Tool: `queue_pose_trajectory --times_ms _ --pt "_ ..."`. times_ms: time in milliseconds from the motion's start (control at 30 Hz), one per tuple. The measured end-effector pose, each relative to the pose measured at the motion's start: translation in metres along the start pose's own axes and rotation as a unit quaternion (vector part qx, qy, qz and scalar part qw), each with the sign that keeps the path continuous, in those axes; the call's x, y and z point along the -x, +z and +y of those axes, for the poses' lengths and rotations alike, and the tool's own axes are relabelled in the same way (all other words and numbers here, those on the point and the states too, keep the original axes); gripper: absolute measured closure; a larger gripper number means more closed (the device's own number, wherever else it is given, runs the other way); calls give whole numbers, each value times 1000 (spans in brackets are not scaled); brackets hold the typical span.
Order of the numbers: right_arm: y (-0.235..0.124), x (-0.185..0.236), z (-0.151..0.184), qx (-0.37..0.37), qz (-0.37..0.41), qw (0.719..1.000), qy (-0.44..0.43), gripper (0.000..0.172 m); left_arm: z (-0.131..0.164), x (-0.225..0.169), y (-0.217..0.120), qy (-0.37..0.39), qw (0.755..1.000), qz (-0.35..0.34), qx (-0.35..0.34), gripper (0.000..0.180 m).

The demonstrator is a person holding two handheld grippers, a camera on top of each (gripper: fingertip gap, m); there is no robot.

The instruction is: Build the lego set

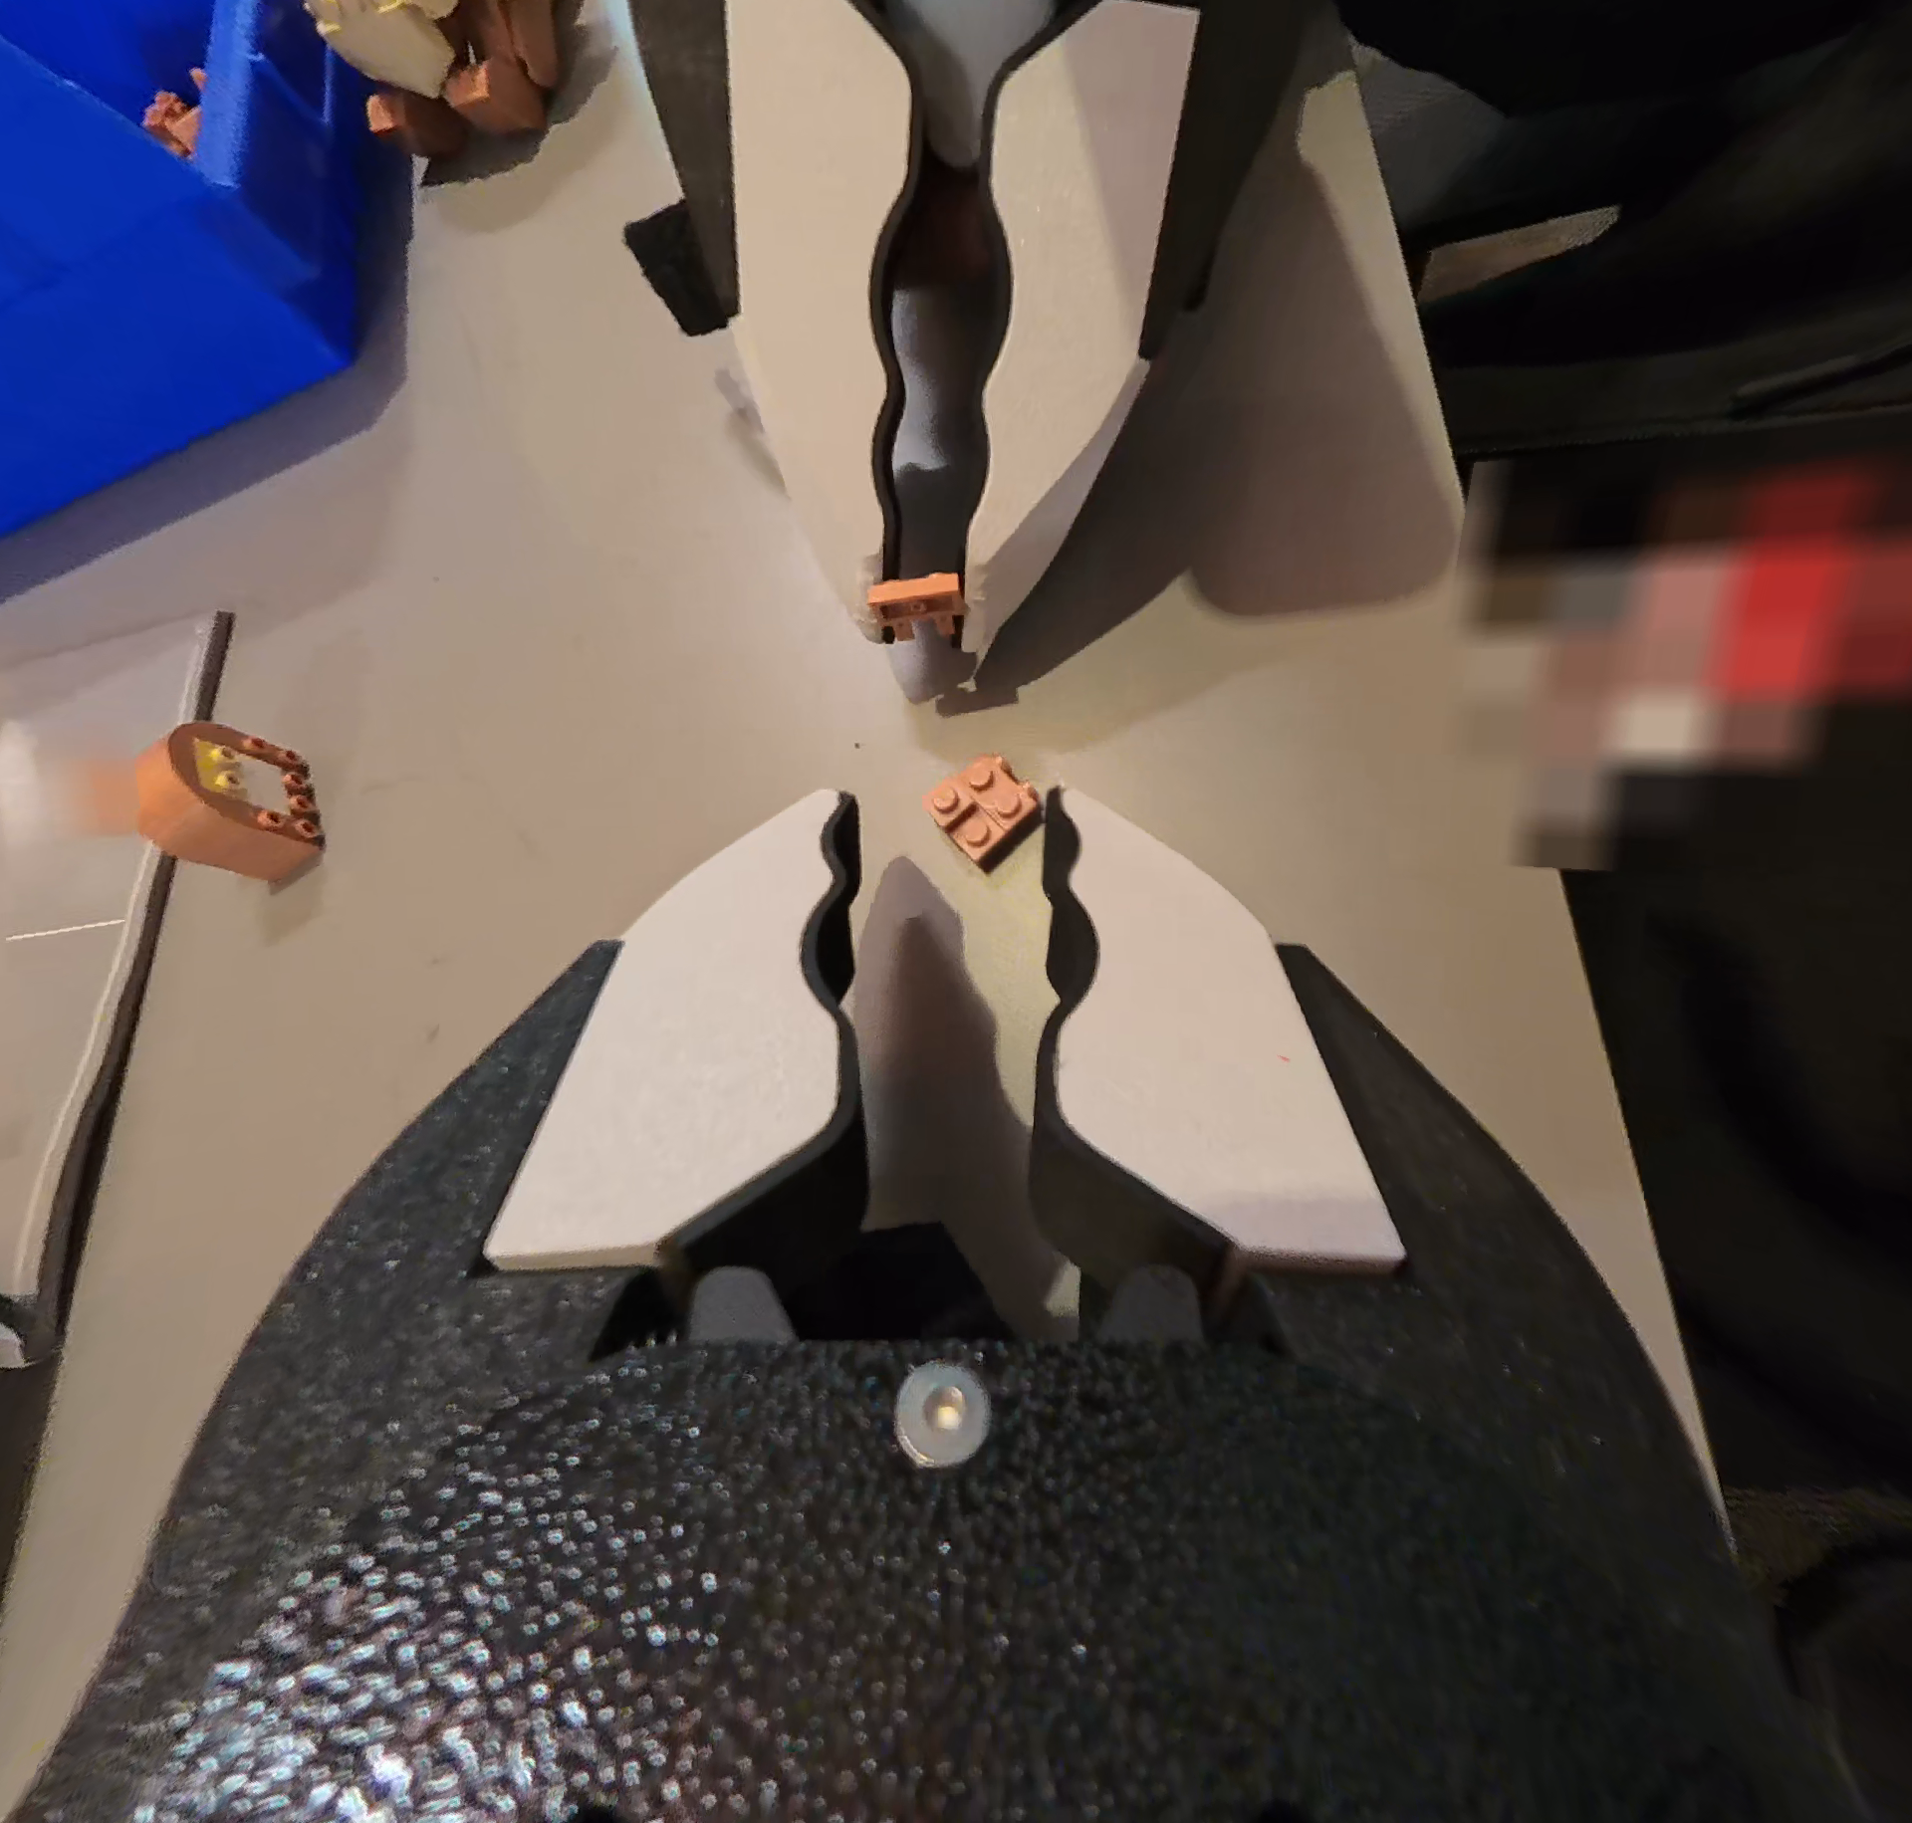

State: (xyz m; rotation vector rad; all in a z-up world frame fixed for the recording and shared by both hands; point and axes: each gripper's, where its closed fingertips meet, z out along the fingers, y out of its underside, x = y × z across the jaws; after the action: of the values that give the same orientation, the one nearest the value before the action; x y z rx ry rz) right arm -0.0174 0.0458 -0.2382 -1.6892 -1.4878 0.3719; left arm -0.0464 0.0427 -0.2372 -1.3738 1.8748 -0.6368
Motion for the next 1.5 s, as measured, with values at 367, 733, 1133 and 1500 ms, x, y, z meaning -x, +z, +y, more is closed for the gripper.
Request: queue_pose_trajectory --times_ms 367,733,1133,1500 --pt "0 4 -2 -4 -15 1000 -7 161 16 1 -3 82 992 88 40 148" --pt "-1 5 -1 -4 -19 1000 0 161 2 -11 16 44 973 226 19 160" --pt "-6 11 5 13 -32 999 12 161 -16 0 27 -4 1000 29 10 162" --pt "-4 10 12 80 -13 996 -21 160 -19 -3 26 29 998 -48 28 162"
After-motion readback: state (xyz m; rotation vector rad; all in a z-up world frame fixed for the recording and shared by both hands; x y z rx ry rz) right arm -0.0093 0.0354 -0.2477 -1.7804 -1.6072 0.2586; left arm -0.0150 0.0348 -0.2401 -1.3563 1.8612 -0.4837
